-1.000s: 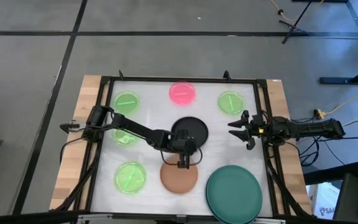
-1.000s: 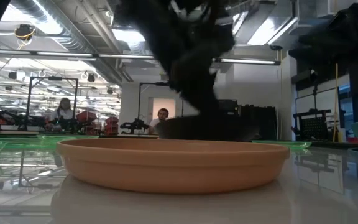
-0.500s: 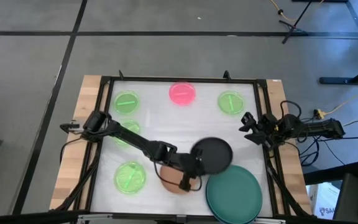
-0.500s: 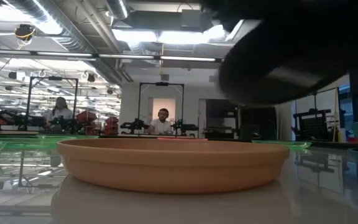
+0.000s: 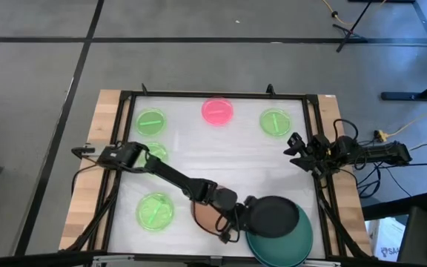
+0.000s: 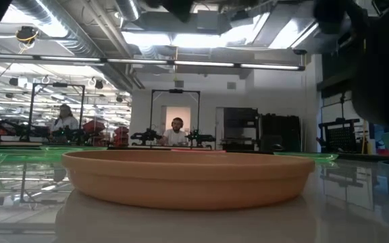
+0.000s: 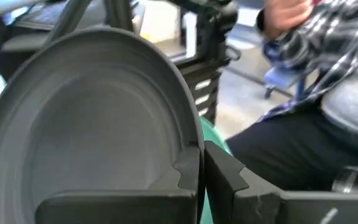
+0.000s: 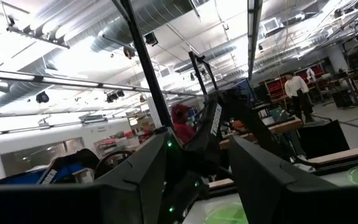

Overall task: Stack plastic plates
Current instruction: Stack the black plate on top of the green plate, then stack the brown plate on top of the black plate

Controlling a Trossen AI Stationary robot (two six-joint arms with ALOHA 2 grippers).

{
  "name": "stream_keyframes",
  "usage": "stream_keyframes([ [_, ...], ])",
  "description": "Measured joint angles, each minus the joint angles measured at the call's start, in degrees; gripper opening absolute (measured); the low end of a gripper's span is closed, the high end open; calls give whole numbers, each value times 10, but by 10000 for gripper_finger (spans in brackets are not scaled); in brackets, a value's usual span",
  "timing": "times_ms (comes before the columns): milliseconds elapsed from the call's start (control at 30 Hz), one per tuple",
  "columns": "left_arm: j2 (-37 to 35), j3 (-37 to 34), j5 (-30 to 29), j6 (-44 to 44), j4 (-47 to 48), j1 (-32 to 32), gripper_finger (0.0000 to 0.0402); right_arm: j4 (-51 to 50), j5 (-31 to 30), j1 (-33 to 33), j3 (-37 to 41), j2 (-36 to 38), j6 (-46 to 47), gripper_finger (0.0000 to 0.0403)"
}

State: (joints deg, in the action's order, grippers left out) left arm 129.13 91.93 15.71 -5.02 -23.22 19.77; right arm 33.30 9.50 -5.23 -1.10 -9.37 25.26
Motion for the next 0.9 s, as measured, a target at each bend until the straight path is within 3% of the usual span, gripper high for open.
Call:
stream_keyframes([
  [300, 95, 111, 114, 34, 4, -4, 13, -27, 0, 0, 0, 0, 0, 170],
  [667, 98, 117, 108, 49, 25, -8, 103, -50, -49, 0, 0, 0, 2, 170],
  [900, 91, 167, 98, 50, 210, -8, 121, -54, -48, 0, 0, 0, 2, 170],
])
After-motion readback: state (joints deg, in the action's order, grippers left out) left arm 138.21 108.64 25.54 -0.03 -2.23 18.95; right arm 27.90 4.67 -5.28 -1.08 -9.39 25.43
